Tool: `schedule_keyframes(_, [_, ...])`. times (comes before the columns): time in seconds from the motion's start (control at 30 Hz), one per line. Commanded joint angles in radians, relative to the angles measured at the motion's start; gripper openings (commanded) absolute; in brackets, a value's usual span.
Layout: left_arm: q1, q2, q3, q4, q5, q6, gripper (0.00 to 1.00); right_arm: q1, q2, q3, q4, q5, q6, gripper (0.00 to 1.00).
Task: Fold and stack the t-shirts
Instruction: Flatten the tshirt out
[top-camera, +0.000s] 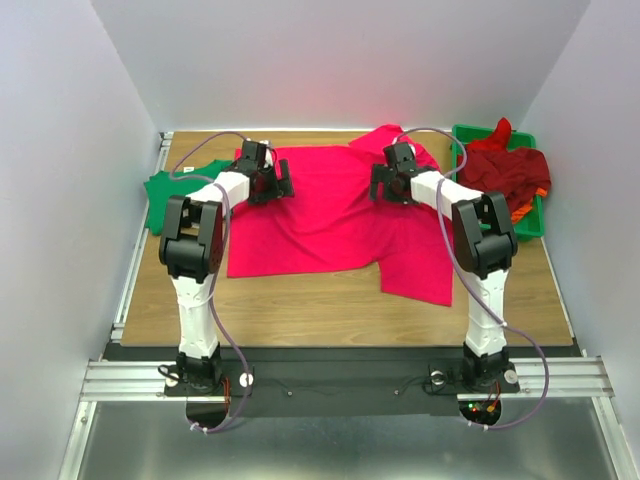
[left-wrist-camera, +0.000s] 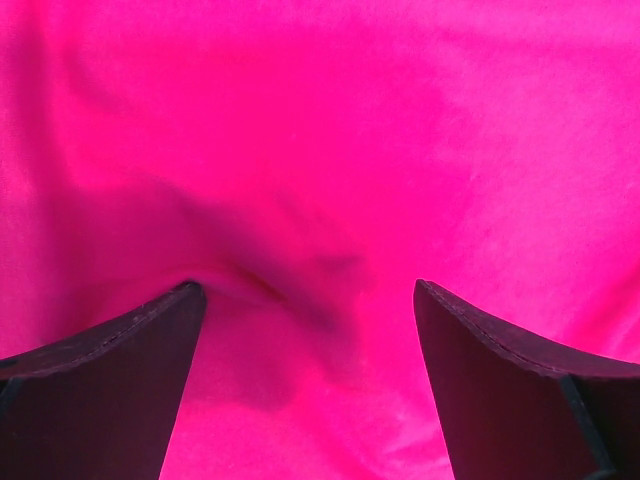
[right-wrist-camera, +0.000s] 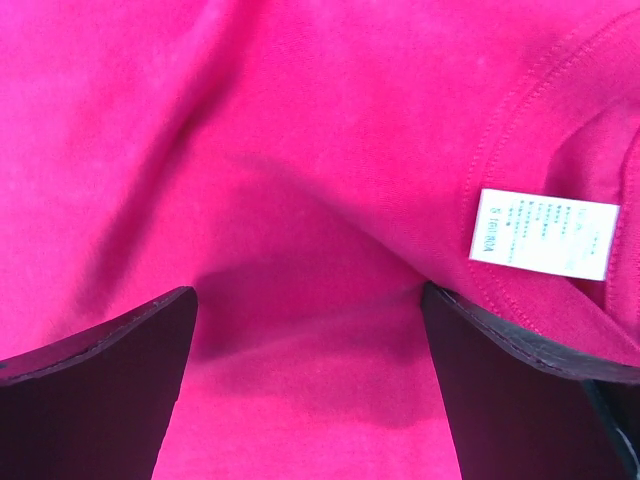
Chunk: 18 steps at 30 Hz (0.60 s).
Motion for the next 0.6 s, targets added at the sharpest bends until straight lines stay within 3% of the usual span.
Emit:
schedule_keyframes(0.0, [0.0, 0.117, 0.153, -0.108, -0.046, 0.005, 0.98, -0.046, 0.101, 0.105, -0.011, -0.052, 0.032, 1.0])
schedule_keyframes(0.2, [-0.002, 0.222, 0.386, -0.175, -0.049, -0.003, 0.99, -0.06, 0.207, 0.288, -0.055, -0.109, 0.005, 1.0])
schedule_keyframes(0.3, [-0.002, 0.221, 0.429, -0.188, -0.057, -0.015, 0.99, -0.066, 0.213, 0.333, -0.06, -0.138, -0.002, 1.0])
schedule_keyframes(0.4, [-0.002, 0.145, 0.405, -0.162, -0.097, -0.021, 0.99, -0.068, 0.188, 0.349, -0.058, -0.162, -0.018, 1.0])
schedule_keyframes(0.57, [-0.002, -0.119, 0.183, -0.064, -0.204, -0.021, 0.99, -0.068, 0.092, 0.357, -0.057, -0.2, -0.047, 1.0])
